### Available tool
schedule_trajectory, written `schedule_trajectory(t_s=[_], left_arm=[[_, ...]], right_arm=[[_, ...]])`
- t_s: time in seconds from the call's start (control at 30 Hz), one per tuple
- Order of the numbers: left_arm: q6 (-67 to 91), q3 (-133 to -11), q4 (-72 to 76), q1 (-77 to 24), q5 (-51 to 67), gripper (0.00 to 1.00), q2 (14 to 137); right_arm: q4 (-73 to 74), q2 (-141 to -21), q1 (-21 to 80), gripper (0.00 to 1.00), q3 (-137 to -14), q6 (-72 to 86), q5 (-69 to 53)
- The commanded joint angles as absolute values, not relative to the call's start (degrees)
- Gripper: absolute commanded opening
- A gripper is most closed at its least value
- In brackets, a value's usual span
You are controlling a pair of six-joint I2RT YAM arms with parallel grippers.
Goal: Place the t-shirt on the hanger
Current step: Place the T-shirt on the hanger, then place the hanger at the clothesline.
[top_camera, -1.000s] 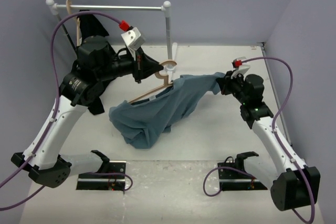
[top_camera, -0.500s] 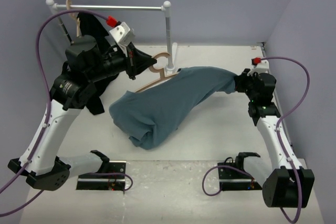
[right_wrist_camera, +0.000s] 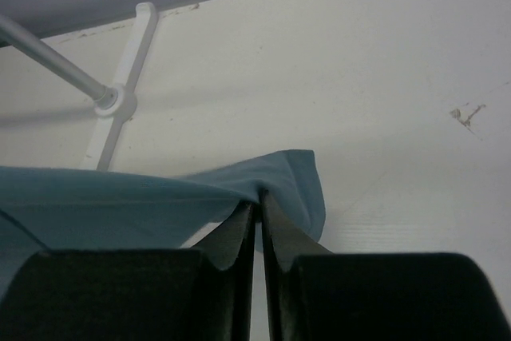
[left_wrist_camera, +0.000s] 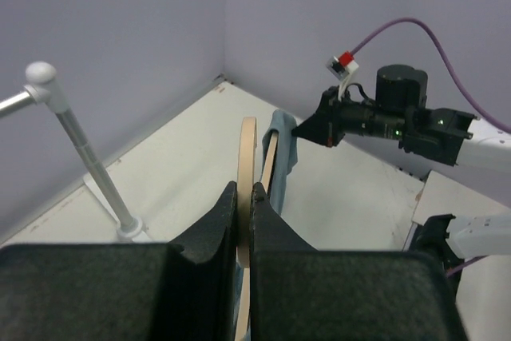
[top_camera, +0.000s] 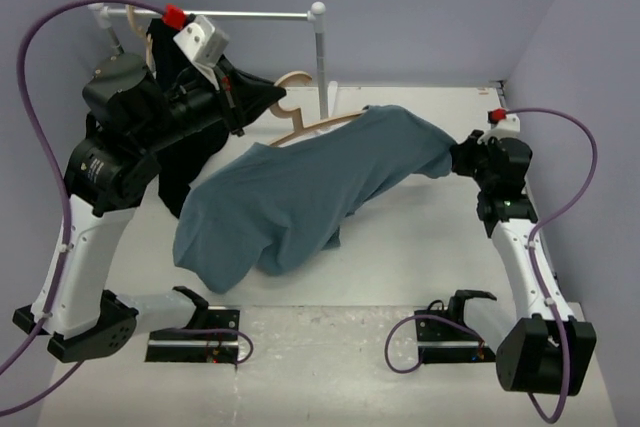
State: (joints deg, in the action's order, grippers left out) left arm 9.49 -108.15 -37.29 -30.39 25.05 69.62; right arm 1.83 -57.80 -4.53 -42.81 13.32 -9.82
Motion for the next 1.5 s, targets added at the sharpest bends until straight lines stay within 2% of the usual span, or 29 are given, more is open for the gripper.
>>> schedule_trajectory(t_s=[0.0,0.07,0.1,0.2,0.43,0.7,0.83,0.97,1.1,1.3,1.47], left_arm=[[10.32,-117.1,-33.36,-29.62,19.7,0.0,71.71],[10.21,-117.25,-33.62,-29.62,15.6,0.0,71.97],[9.88,-117.52,-34.02,-29.62,13.74,0.0,71.98],[9.14,-119.74,-36.59,-29.56,6.89,0.0,72.04],[6.31,-133.98,-42.59,-29.63,-3.98,0.0,68.74],[4.92,-130.07,-46.29,-29.71,-11.1,0.0,64.98],[6.45,-124.97,-45.71,-29.71,-13.56,0.0,69.25],[5.99,-115.09,-39.5,-29.62,-17.49,0.0,71.83],[5.1,-110.55,-34.71,-28.14,-18.72,0.0,76.06],[4.76,-115.33,-30.22,-22.81,-15.5,0.0,84.97],[4.65,-125.34,-28.3,-19.95,-13.8,0.0,94.22]], right_arm=[[2.07,-55.62,-5.8,0.33,-47.29,15.13,-15.05],[2.4,-52.58,-5.8,0.89,-48.98,16.81,-17.15],[2.78,-51.46,-5.8,0.98,-50.07,17.18,-17.94],[4.01,-47.7,-5.8,0.99,-53.55,18.48,-17.93],[8.58,-45.22,-5.8,0.99,-60.33,18.79,-17.12],[9.14,-47.11,-5.8,0.99,-62.37,19.45,-19.28],[7.7,-48.2,-5.8,0.99,-62.43,20.78,-22.2],[5.86,-49.19,-5.8,0.99,-61.03,21.61,-24.21],[4.08,-50.1,-5.8,0.99,-59.05,22.43,-25.69],[1.0,-51.85,-5.74,0.99,-56.47,24.76,-28.81],[-2.29,-53.7,-5.71,0.99,-54.93,27.24,-31.82]])
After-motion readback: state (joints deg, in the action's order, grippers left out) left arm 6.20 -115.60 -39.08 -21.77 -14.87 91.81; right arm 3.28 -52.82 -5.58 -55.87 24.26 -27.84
